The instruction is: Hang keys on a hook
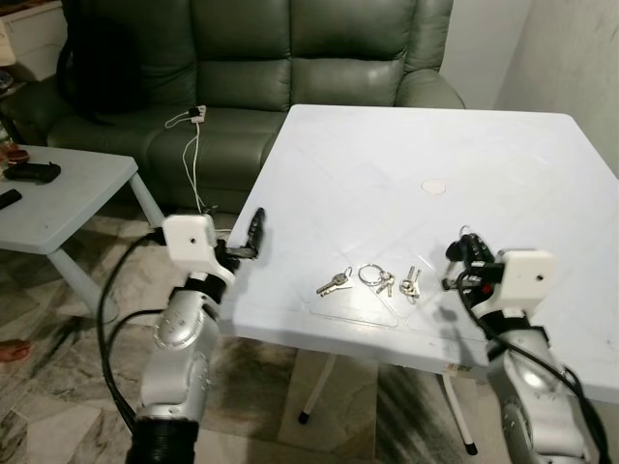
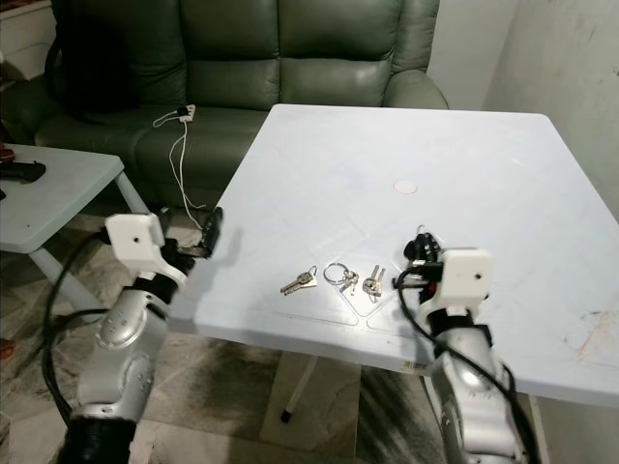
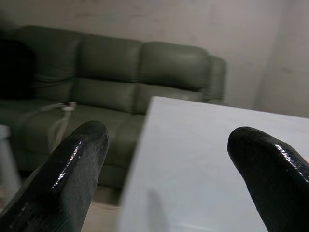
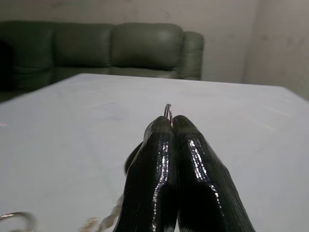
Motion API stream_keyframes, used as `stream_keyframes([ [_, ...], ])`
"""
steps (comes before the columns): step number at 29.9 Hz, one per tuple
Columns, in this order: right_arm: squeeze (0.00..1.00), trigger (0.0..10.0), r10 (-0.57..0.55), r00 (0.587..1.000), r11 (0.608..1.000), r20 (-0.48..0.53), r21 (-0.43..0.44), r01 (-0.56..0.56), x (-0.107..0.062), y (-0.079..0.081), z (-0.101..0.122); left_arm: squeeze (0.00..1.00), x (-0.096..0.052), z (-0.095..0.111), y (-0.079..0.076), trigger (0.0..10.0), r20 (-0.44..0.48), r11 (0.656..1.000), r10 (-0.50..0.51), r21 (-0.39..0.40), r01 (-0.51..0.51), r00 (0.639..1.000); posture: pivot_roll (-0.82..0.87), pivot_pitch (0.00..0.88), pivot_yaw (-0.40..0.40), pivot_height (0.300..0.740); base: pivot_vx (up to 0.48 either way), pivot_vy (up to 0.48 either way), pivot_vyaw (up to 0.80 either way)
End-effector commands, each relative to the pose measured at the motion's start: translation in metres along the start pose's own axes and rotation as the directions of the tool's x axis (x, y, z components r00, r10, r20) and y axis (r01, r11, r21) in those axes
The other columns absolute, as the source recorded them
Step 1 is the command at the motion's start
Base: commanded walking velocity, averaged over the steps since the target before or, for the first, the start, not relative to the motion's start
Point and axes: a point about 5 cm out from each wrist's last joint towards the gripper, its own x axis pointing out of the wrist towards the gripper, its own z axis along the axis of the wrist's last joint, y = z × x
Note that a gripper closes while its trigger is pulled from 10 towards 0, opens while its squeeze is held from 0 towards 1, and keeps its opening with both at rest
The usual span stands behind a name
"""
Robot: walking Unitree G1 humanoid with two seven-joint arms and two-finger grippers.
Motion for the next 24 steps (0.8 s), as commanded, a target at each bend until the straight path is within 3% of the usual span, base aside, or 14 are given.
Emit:
stream_keyframes([
  [1,0.00,10.0,-0.017,1.000,1.000,0.001,-0.005,0.017,0.003,-0.004,0.002,0.00,0.002,0.002,0.007,10.0,0.008,1.000,0.024,0.015,-0.024,1.000,-0.06,0.000,0.011,0.740,0.000,0.000,0.00],
  [5,0.00,10.0,-0.024,1.000,1.000,-0.003,-0.004,0.024,0.005,-0.004,0.003,0.00,0.005,0.007,0.011,10.0,0.029,0.999,0.051,-0.001,-0.051,0.998,-0.06,0.000,0.013,0.740,0.000,0.000,-0.64],
  [24,0.00,10.0,-0.023,0.999,1.000,0.025,0.012,0.023,0.007,0.008,0.007,0.00,0.014,0.012,0.003,10.0,0.069,1.000,0.025,0.009,-0.026,0.997,-0.07,0.000,0.019,0.740,0.000,0.000,-0.74],
])
